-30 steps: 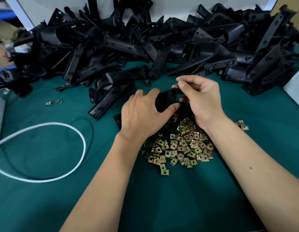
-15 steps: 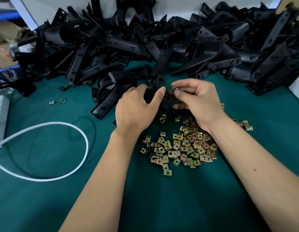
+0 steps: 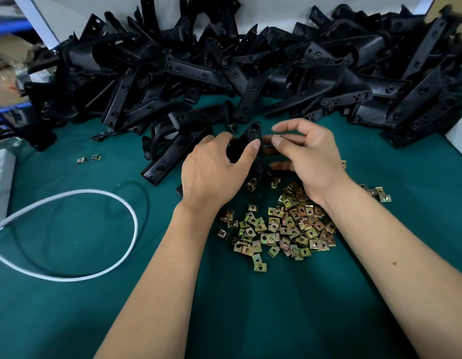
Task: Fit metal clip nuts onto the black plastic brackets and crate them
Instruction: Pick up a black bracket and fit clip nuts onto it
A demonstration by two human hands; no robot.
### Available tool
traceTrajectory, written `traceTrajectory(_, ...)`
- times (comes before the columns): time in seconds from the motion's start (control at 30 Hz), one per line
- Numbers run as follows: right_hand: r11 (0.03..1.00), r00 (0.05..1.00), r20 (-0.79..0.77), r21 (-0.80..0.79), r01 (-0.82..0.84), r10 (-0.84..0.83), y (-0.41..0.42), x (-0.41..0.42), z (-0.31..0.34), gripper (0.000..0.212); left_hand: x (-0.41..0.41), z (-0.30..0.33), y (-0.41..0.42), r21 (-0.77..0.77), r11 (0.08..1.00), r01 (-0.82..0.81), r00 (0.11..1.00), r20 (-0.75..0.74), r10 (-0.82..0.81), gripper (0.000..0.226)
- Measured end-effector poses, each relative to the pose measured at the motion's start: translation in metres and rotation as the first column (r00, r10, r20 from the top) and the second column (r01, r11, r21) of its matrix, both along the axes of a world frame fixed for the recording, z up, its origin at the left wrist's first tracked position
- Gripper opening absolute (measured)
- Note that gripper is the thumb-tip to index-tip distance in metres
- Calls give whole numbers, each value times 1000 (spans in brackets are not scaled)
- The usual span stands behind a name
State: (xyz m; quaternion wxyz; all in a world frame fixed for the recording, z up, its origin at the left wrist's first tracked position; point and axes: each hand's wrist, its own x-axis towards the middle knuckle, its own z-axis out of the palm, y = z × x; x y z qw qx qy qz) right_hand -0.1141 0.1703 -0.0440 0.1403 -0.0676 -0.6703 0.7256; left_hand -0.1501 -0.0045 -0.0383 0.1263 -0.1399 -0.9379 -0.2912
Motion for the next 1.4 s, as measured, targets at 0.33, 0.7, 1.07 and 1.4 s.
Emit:
traceTrajectory(0.33,966,992,69,-229,119,-106,-5,0,5,12,2,-2,1,6,999,40,999,5,-40,55)
traceTrajectory(0.7,965,990,140,-254,66,-31,-6,4,12,5,2,-3,-1,20,995,93,996,13,-94,53)
traceTrajectory(1.07,998,992,125,-57,-25,32,-4,4,12,21,-1,2,-7,-11,984,176,984,27,-176,59)
traceTrajectory(1.4,839,995,-36,535,97,-91,-11,3,9,14,-18,2,-28,89,996,-6,1000,14,5,64)
